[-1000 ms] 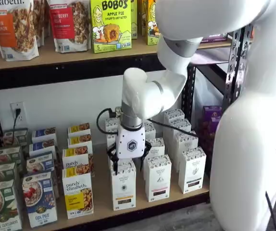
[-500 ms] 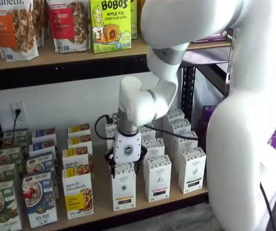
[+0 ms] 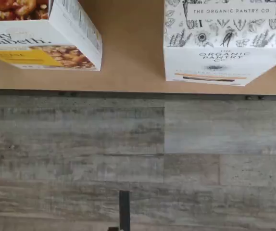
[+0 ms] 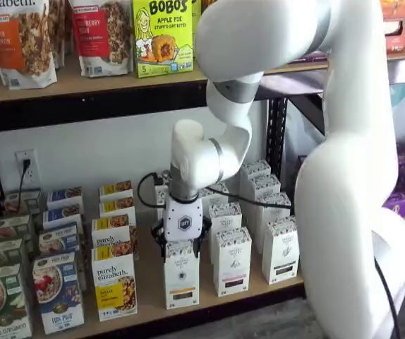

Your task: Pick up the white box with a yellow strip in the middle, on the bottom shelf, the fourth box from the left

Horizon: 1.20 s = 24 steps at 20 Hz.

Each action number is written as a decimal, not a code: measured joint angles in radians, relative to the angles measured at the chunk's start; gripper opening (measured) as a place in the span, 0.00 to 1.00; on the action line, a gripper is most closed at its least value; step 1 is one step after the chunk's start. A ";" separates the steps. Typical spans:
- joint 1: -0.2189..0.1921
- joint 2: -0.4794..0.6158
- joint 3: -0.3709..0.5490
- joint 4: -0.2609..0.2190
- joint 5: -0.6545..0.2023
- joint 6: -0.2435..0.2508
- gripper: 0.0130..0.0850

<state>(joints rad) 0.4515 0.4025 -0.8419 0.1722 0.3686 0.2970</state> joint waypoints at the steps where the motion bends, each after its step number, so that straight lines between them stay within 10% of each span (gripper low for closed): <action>1: 0.000 0.010 -0.008 0.012 -0.004 -0.012 1.00; 24: -0.089 0.255 -0.277 -0.061 0.002 -0.032 1.00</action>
<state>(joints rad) 0.3629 0.6574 -1.1185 0.1112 0.3705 0.2646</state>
